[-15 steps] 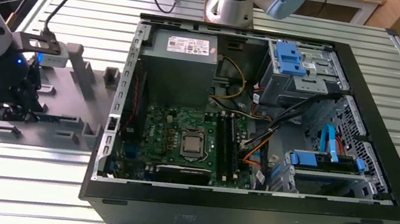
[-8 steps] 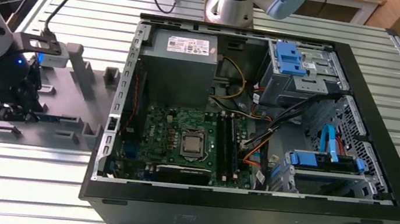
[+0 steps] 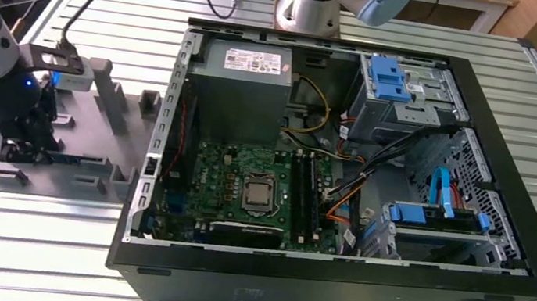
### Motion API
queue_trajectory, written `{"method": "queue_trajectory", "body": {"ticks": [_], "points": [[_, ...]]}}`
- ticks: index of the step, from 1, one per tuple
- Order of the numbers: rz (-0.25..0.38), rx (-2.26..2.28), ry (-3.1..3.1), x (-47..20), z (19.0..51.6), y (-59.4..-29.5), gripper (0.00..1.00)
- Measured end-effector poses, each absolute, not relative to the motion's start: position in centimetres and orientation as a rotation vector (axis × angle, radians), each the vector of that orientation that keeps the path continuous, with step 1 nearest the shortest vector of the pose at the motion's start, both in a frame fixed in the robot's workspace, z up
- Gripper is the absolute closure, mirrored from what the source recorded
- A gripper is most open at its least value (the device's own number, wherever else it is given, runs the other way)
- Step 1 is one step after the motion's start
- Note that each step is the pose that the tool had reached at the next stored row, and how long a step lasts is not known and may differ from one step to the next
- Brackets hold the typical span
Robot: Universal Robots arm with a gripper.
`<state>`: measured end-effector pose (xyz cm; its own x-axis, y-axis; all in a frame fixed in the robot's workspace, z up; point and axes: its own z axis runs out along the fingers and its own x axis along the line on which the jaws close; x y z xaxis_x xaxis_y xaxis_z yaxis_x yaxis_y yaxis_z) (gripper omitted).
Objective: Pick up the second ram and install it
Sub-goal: 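Pick up the second ram and move it above second insertion slot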
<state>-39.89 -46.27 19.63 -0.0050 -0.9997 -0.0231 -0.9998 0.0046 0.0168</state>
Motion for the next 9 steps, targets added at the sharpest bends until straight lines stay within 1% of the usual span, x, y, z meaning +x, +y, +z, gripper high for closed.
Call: {"method": "queue_trajectory", "body": {"ticks": [9], "points": [[0.044,-2.213,2.224,-39.86,19.23,-46.24,0.69]]}}
